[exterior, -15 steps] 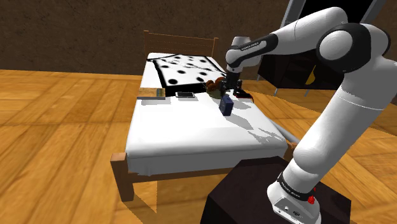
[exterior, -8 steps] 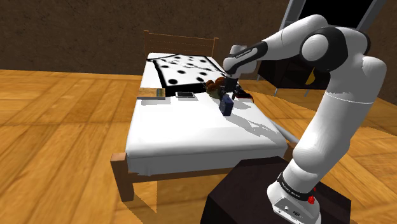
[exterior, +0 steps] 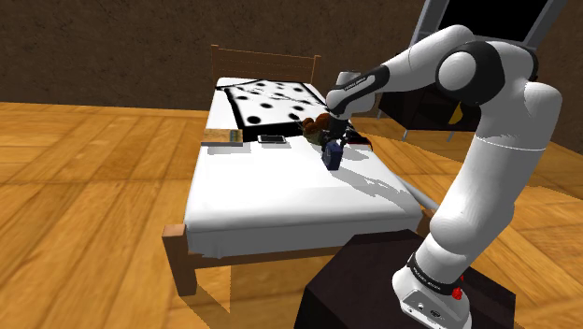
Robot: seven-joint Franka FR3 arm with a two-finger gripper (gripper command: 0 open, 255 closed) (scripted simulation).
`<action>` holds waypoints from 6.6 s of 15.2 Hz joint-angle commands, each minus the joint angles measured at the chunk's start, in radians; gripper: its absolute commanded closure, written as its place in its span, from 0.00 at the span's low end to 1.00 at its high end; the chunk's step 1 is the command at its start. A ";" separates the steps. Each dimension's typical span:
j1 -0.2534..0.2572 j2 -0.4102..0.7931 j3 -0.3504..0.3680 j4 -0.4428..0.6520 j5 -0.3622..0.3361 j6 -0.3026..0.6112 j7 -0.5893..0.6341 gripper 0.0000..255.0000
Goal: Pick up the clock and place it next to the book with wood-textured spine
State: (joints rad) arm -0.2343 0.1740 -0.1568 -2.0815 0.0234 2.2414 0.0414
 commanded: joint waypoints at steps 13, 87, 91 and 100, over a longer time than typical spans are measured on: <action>0.000 0.000 0.000 0.000 0.000 0.000 0.000 1.00; 0.286 0.572 0.162 0.960 -0.030 -0.388 0.461 1.00; 0.286 0.578 0.162 0.940 -0.030 -0.363 0.461 1.00; 0.286 0.578 0.162 0.940 -0.030 -0.362 0.461 0.00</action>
State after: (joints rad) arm 0.0519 0.7517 0.0051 -1.1416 -0.0066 1.8790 0.5027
